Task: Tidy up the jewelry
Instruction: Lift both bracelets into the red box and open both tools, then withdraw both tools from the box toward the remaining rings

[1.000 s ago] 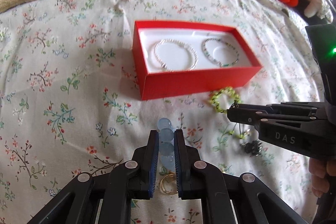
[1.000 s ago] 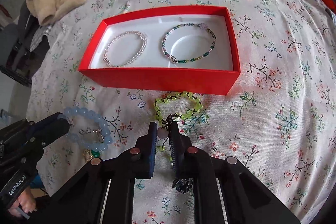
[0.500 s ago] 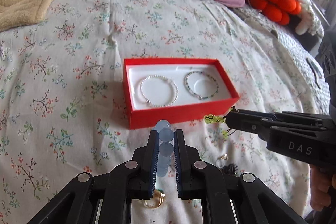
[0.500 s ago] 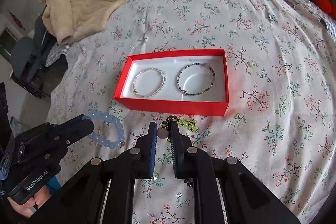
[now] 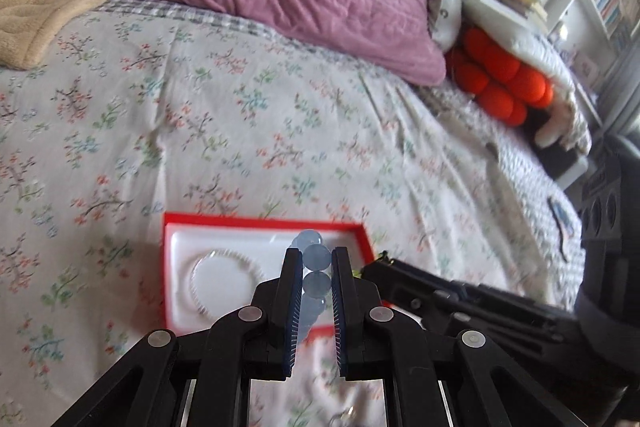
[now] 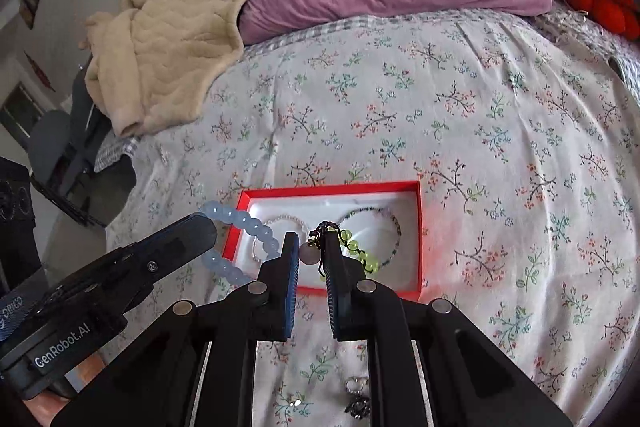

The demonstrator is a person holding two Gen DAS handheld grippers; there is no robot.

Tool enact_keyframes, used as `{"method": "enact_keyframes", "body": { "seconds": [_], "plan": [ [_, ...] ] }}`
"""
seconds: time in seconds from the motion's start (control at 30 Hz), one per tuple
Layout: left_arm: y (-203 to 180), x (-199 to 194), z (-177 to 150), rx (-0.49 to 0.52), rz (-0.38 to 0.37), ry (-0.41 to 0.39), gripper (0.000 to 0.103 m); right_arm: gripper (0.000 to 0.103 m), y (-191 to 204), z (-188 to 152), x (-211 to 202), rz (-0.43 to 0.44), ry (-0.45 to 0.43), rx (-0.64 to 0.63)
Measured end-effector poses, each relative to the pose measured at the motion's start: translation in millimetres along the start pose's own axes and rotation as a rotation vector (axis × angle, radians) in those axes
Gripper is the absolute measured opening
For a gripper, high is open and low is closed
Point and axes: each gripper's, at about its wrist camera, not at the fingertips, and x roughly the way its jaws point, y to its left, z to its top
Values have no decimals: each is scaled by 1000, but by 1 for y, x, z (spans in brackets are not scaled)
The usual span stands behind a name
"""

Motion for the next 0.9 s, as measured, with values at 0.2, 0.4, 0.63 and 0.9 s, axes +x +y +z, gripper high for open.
{"method": "enact_keyframes", "body": {
  "seconds": [0.2,0.4,0.63,0.9],
  "plan": [
    [19,38,2,-62,27,18,9,14,-18,6,27,25,-1,32],
    [35,60,-10,-37,163,99,9,14,-23,-7,52,11,105,44],
    [43,65,-19,13,260,155,9,14,-21,-17,60,-36,151,26],
    [33,45,-17,65,288,118,38,32,-17,-14,39,-56,116,-10]
  ]
}}
